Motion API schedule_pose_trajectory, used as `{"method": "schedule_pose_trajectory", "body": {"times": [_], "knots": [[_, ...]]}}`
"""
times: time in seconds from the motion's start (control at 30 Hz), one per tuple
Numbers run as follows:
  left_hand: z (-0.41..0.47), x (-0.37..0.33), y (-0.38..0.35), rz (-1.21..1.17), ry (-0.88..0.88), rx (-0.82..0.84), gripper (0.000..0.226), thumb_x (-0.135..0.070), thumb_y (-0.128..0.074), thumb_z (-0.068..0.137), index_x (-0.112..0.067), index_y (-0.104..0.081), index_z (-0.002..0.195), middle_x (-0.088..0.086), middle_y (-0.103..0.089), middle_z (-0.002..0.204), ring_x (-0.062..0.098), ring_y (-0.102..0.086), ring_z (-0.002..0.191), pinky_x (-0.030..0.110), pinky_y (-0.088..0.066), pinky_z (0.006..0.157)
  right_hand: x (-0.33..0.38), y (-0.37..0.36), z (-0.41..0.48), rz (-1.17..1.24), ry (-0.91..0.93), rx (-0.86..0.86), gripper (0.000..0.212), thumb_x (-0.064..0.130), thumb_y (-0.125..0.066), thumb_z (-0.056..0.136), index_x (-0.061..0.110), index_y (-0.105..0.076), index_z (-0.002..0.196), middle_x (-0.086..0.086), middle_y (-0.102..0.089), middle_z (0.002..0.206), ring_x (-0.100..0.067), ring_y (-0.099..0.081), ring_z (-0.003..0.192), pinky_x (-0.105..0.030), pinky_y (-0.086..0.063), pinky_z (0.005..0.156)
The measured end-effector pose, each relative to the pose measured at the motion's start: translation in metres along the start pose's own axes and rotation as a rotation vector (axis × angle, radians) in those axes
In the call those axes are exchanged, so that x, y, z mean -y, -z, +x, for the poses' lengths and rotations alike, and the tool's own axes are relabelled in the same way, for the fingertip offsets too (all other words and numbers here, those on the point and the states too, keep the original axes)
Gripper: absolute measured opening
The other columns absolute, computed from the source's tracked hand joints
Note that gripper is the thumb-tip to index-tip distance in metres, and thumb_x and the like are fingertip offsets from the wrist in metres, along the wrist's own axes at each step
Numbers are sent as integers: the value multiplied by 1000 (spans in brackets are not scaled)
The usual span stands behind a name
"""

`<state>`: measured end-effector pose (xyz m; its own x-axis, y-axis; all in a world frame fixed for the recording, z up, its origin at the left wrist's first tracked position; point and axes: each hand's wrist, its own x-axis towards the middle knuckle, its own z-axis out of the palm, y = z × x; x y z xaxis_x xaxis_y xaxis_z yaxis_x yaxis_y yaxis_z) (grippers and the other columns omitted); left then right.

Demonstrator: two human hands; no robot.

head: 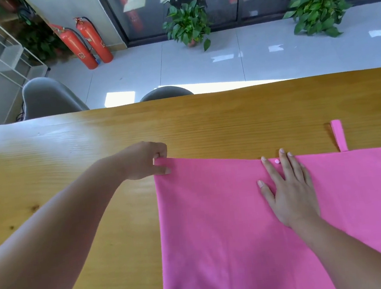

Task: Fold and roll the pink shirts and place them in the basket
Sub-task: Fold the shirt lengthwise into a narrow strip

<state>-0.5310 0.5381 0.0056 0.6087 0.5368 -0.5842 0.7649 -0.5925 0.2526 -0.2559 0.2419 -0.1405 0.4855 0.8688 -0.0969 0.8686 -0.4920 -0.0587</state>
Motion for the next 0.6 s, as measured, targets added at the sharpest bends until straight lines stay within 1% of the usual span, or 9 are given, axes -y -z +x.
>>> {"method": "schedule_pose_trajectory", "body": {"times": [0.1, 0.17, 0.27, 0.33, 0.4, 0.5, 0.53, 0.57, 0.6], "knots": [[5, -8, -7, 196, -10, -17, 38, -46, -75, 95, -40, -51, 123, -14, -59, 88, 16, -57, 86, 39, -50, 74, 0, 0, 0, 14, -5, -6, 72, 72, -11, 104, 40, -8, 169, -6, 6, 178, -23, 11, 163, -49, -12, 132], [4, -16, -4, 46, -11, -56, 35, -39, -78, 94, -40, -55, 120, -11, -63, 88, 20, -61, 89, 39, -52, 75, 0, 0, -1, 17, -5, -1, 73, 72, -11, 104, 39, -7, 169, -6, 7, 178, -23, 11, 163, -50, -12, 132], [-20, -31, 15, -717, -140, 103, 21, -16, -76, 99, -17, -62, 116, -2, -62, 77, 13, -59, 72, 23, -48, 65, -1, 0, -2, 39, 12, -11, 72, 71, -12, 105, 39, -7, 169, -7, 6, 178, -24, 10, 164, -50, -12, 132], [-39, -41, 25, -1165, -288, 237, 20, 3, -65, 99, -2, -57, 117, 3, -60, 79, 12, -60, 71, 20, -51, 70, -1, 1, -1, 85, 9, -13, 70, 71, -11, 105, 40, -7, 169, -6, 4, 178, -23, 10, 164, -50, -13, 131], [-33, -38, 21, -960, -226, 175, 14, -1, -71, 99, -2, -64, 110, 0, -67, 86, 16, -64, 83, 21, -53, 76, -1, 1, -2, 84, 6, -17, 70, 70, -11, 106, 40, -10, 169, -7, 0, 178, -24, 8, 164, -51, -13, 131], [-14, -29, 1, 115, 28, 9, 5, -19, -76, 95, -24, -77, 97, -11, -71, 96, 20, -64, 104, 26, -48, 79, -2, 0, -3, 65, 20, -27, 70, 69, -14, 106, 38, -15, 169, -10, -4, 178, -29, 4, 164, -53, -14, 131], [-12, -34, -4, 239, 38, -2, 5, -21, -75, 95, -24, -78, 97, -10, -72, 99, 20, -64, 106, 28, -48, 82, -2, 1, -3, 64, 25, -29, 70, 68, -15, 106, 37, -16, 169, -10, -4, 178, -30, 2, 164, -54, -14, 131], [-12, -39, -8, 145, 9, -21, 4, -21, -77, 94, -23, -79, 97, -9, -73, 97, 18, -66, 104, 28, -50, 82, -2, 1, -3, 65, 31, -30, 70, 68, -16, 106, 37, -18, 168, -11, -5, 177, -31, 2, 164, -55, -14, 130], [-14, -43, -7, -124, -53, -30, 3, -21, -80, 93, -22, -80, 96, -9, -74, 94, 13, -68, 96, 28, -52, 80, -2, 0, -4, 68, 35, -37, 69, 67, -18, 106, 36, -20, 168, -11, -6, 177, -32, 0, 164, -55, -14, 130]]}}
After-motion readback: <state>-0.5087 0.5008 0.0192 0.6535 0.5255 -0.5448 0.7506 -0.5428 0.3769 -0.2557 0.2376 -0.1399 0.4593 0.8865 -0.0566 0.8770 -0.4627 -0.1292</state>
